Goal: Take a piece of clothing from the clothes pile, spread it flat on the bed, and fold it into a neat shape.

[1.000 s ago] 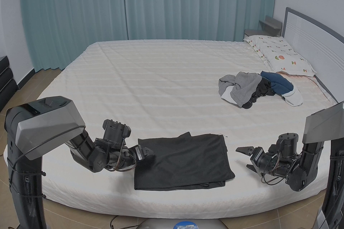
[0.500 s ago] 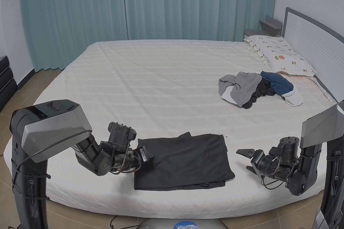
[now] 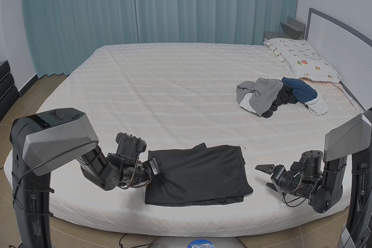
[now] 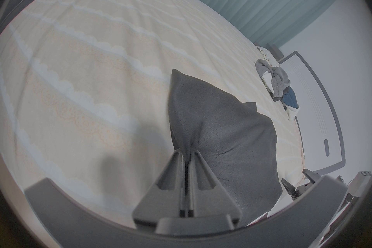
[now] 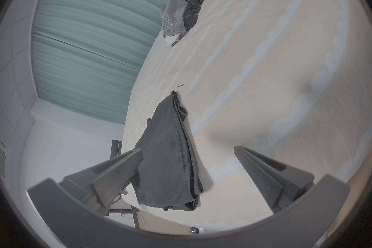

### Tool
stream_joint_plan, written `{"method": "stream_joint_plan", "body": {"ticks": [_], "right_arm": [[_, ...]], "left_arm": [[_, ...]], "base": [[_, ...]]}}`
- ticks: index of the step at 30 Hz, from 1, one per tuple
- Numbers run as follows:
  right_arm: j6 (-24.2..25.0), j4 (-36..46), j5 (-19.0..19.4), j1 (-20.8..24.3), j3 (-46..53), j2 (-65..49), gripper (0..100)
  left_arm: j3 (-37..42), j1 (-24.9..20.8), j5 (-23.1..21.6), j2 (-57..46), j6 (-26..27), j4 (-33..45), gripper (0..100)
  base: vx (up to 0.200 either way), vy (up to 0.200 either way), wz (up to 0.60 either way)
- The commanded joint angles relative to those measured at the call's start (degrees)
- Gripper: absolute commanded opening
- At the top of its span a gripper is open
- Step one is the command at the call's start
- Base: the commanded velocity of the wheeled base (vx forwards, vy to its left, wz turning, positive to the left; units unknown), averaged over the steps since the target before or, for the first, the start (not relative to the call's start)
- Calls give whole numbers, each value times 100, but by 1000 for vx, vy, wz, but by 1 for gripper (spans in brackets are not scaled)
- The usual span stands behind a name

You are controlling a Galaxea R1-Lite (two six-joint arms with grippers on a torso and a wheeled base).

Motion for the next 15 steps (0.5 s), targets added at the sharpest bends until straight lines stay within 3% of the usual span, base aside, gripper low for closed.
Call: {"method": "stream_joint_plan", "body": {"ticks": [1,13,15], "right_arm": [[-18,-32,1,11,10,45,100],[-18,-32,89,11,27,36,100],[-26,-32,98,11,36,36,100]], "left_arm": [[21,13,8,-25,-12,3,0],[-76,75,34,-34,-381,12,0],[-58,75,34,-69,-434,3,0]], "base": [[0,0,0],[0,0,0],[0,200,0]]}}
